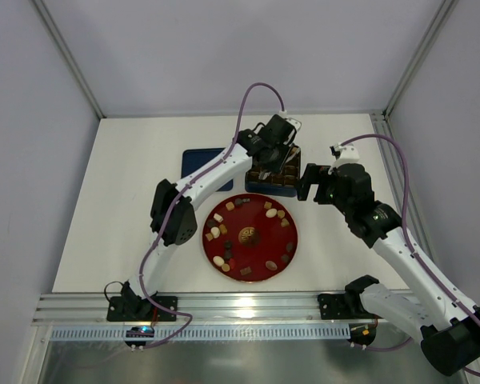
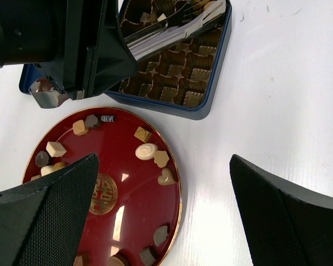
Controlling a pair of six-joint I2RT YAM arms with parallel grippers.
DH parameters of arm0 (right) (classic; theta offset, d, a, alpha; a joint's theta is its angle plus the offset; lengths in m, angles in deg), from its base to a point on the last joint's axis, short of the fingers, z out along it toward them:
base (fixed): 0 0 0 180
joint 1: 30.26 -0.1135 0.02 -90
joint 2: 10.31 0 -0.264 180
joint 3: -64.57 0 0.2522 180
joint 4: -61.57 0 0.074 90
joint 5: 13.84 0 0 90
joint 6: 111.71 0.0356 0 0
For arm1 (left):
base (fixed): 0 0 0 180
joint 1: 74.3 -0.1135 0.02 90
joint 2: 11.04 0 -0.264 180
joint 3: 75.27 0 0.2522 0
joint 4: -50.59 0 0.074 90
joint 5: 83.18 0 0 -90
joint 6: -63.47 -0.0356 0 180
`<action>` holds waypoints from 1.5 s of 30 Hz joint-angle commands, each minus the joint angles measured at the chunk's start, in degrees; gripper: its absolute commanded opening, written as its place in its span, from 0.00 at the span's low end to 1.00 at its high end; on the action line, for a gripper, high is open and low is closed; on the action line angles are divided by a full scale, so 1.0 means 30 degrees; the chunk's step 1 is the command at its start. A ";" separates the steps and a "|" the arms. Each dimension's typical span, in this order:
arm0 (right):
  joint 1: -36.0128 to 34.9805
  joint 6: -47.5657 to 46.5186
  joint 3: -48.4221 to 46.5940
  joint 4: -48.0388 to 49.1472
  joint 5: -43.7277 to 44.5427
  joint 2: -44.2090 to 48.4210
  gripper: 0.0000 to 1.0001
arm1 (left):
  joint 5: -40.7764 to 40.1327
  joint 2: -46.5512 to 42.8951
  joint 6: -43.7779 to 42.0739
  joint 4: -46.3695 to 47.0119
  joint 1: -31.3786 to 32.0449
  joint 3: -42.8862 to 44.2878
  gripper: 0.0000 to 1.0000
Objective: Pack the chocolate
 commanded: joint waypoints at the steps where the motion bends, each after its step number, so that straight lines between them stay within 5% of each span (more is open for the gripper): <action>1: 0.0107 -0.0203 -0.0528 0.0198 0.0185 0.0256 1.00 | -0.0257 -0.0302 -0.0421 0.1016 -0.0119 0.0919 0.34; 45: 0.0165 -0.0174 -0.0441 0.0285 0.0126 0.0286 1.00 | -0.0404 -0.2262 -0.0246 0.1397 -0.0207 0.0041 0.36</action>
